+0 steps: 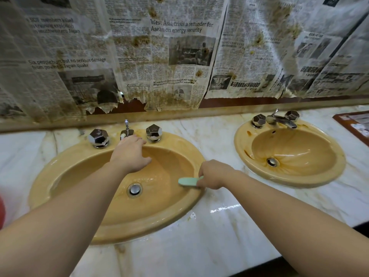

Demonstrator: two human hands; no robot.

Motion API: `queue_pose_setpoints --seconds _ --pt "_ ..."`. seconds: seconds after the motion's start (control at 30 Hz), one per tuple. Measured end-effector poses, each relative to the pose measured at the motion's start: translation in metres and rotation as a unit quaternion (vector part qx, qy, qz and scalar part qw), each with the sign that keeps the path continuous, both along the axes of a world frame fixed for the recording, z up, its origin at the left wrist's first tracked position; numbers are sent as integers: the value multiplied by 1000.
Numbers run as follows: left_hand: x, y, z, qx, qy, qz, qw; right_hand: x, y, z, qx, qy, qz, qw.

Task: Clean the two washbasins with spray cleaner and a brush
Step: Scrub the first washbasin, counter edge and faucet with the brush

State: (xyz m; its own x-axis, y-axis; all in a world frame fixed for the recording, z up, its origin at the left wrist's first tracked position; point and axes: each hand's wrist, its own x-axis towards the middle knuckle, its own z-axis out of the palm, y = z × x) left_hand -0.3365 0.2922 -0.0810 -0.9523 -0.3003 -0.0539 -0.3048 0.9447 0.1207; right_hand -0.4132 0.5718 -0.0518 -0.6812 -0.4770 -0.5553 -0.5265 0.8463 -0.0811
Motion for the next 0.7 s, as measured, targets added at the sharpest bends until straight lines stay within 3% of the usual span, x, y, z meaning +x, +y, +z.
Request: queue_pose_setpoints --seconds 0.1,0.17,0.33,0.43,0.57,0.7 --pt "-1 0 0 2 1 -3 1000 -9 25 -13 -89 65 -142 984" --pt "0 -1 -1 -1 2 -5 1000 0 41 -24 -146 59 -214 964" --pt "0 1 -2 -9 11 -4 1000 28 58 -34 -165 -29 -120 979" --pt "1 1 -2 -11 5 -9 1000 13 61 -38 -188 28 -202 961" --pt "1 -1 0 14 -1 -16 1000 -6 61 -52 -287 -32 -386 876" --pt "0 -2 6 41 -21 -19 999 -23 60 -60 -373 -136 -474 786"
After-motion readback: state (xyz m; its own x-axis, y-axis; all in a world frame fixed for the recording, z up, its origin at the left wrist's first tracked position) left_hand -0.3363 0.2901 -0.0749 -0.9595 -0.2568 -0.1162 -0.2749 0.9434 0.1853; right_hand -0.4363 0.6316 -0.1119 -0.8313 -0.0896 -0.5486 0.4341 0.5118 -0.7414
